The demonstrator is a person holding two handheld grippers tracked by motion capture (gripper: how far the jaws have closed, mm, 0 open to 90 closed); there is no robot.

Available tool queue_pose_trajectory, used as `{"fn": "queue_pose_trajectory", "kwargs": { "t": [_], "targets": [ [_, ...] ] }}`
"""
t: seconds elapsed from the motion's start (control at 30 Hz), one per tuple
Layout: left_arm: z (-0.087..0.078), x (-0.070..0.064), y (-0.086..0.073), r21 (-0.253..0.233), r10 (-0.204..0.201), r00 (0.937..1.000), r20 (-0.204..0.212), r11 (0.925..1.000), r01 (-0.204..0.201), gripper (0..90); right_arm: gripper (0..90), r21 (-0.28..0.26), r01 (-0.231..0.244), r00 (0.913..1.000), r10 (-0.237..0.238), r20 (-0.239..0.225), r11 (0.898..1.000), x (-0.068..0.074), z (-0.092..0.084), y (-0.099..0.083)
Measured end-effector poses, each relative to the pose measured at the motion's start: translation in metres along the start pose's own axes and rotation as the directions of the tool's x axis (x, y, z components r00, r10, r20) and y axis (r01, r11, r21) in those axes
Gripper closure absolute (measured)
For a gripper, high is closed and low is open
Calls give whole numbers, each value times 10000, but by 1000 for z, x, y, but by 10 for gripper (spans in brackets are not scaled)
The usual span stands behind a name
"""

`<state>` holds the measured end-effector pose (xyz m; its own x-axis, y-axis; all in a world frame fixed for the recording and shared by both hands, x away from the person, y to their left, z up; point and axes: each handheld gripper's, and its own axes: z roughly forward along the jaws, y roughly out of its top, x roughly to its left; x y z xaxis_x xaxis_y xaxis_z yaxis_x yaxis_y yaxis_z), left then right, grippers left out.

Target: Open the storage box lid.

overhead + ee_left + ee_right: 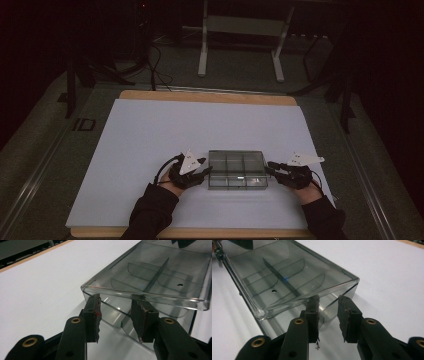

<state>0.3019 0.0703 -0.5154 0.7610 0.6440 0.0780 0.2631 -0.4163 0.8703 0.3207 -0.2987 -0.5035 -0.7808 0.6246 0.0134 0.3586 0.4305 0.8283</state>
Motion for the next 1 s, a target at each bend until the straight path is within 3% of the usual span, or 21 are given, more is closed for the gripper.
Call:
{"fn": "queue_pose_trajectory", "kwargs": {
  "t": [0.4, 0.6, 0.8, 0.9, 1.0],
  "targets": [
    [7, 3, 7, -424, 15, 9988, -496, 9991, -36, 596, 671, -358, 131, 9989, -114, 459, 9993, -6, 6, 8],
    [11, 5, 9, -604, -147, 9983, -571, 9981, 112, 677, 691, -504, 75, 9984, -46, 564, 9987, -9, 8, 11],
    [16, 6, 9, -709, -211, 9961, -852, 9974, 150, 712, 730, -478, 81, 9984, -53, 570, 9988, -11, 14, 15],
    [19, 8, 9, -696, -443, 9950, -894, 9968, 381, 731, 747, -506, 114, 9981, -82, 618, 9987, -11, 16, 16],
    [20, 8, 10, -720, -501, 9935, -1023, 9965, 428, 741, 751, -540, 236, 9964, -190, 826, 9983, -10, 18, 19]
  ]
}}
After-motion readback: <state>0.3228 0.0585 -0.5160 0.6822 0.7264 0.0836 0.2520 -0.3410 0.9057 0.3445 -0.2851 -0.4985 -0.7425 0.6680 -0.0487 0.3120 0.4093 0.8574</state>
